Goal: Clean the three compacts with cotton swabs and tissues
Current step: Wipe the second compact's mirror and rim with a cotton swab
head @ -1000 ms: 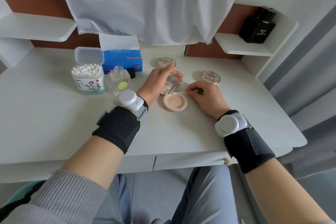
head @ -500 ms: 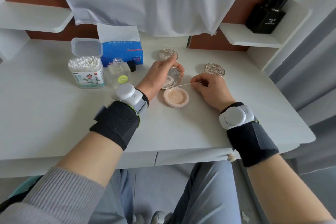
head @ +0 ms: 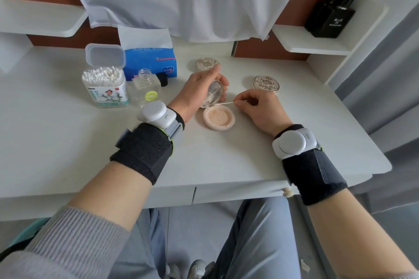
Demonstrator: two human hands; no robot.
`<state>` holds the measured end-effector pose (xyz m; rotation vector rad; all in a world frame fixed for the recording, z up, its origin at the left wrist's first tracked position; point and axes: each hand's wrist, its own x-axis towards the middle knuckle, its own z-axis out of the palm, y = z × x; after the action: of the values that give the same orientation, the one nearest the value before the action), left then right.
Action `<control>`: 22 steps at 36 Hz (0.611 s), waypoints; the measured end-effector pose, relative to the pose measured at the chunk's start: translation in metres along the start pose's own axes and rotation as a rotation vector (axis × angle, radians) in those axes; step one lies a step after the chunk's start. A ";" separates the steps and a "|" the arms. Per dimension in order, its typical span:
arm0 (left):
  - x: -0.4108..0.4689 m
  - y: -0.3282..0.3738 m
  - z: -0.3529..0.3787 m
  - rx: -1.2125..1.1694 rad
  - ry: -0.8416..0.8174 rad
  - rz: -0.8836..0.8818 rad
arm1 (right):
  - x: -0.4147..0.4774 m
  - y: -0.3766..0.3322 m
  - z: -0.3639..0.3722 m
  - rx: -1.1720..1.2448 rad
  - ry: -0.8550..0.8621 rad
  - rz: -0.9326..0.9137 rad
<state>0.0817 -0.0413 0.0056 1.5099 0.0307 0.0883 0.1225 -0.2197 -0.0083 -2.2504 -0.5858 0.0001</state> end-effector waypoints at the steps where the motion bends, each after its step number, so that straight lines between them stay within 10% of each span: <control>1: 0.000 0.000 0.000 0.000 0.000 -0.001 | 0.000 -0.001 0.000 0.000 -0.002 0.001; 22: 0.000 -0.003 -0.001 -0.007 0.026 0.023 | -0.023 0.007 -0.017 0.040 -0.056 0.018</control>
<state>0.0820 -0.0407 0.0022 1.5024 0.0344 0.1263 0.1077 -0.2453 -0.0061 -2.2225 -0.5901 0.0836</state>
